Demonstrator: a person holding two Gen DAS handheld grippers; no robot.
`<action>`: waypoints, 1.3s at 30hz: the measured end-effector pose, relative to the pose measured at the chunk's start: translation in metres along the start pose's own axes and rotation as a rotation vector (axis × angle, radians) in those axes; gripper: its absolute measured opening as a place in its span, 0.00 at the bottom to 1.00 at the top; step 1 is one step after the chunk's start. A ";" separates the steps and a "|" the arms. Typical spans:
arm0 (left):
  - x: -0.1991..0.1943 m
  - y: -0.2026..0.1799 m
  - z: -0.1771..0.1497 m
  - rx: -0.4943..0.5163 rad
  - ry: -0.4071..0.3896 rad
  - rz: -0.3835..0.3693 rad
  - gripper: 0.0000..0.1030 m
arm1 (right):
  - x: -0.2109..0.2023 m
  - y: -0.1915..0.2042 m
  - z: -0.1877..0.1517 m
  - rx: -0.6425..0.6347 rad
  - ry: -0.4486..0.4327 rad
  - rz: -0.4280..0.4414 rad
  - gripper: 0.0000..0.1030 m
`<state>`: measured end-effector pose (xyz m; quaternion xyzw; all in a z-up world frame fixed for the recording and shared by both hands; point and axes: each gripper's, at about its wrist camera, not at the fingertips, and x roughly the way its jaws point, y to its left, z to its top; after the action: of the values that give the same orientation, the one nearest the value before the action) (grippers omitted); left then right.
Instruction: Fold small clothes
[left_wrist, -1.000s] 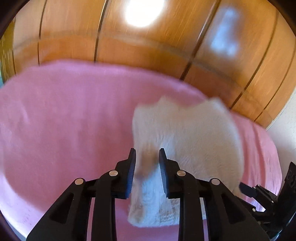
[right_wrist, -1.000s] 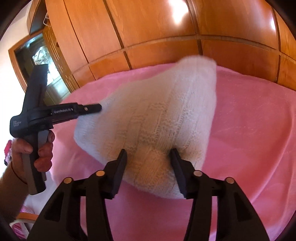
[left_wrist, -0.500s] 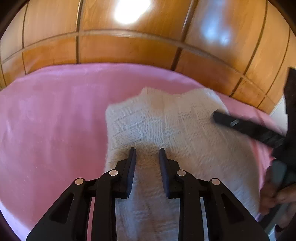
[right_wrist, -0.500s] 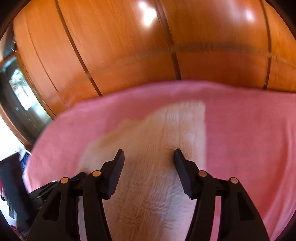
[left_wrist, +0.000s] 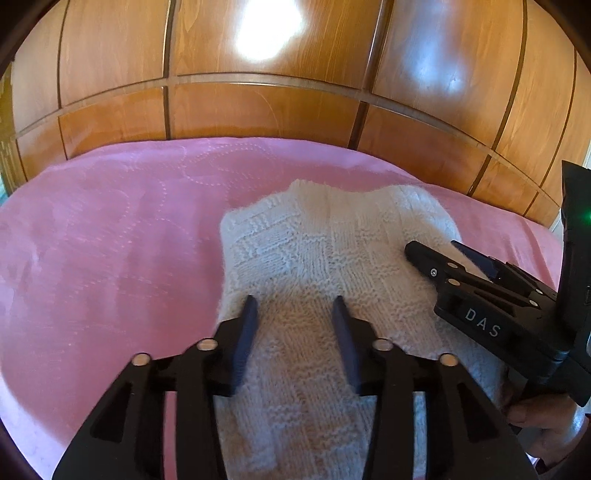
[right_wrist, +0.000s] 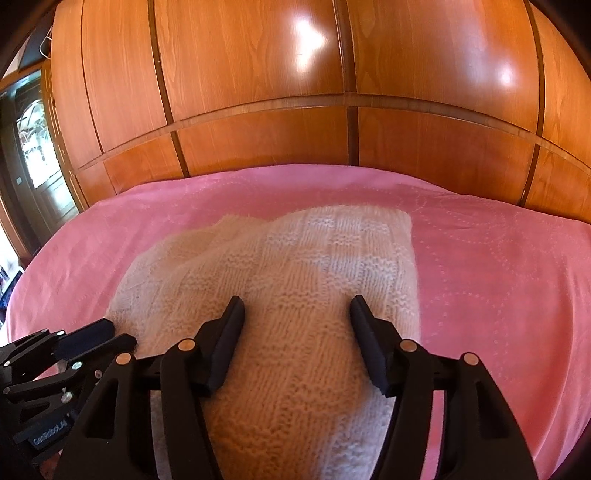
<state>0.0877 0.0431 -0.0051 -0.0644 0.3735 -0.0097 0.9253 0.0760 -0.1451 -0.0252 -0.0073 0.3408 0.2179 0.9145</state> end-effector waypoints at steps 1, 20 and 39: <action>-0.002 0.000 0.000 0.001 0.000 0.000 0.44 | -0.001 -0.001 0.000 0.004 -0.002 0.002 0.59; -0.019 0.011 -0.008 0.028 -0.011 0.018 0.60 | -0.035 -0.046 -0.022 0.191 0.103 0.217 0.97; 0.045 0.094 -0.012 -0.338 0.191 -0.499 0.50 | 0.027 -0.081 -0.017 0.425 0.230 0.563 0.92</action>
<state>0.1094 0.1320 -0.0564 -0.3059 0.4277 -0.1799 0.8313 0.1156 -0.2104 -0.0659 0.2524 0.4678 0.3830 0.7555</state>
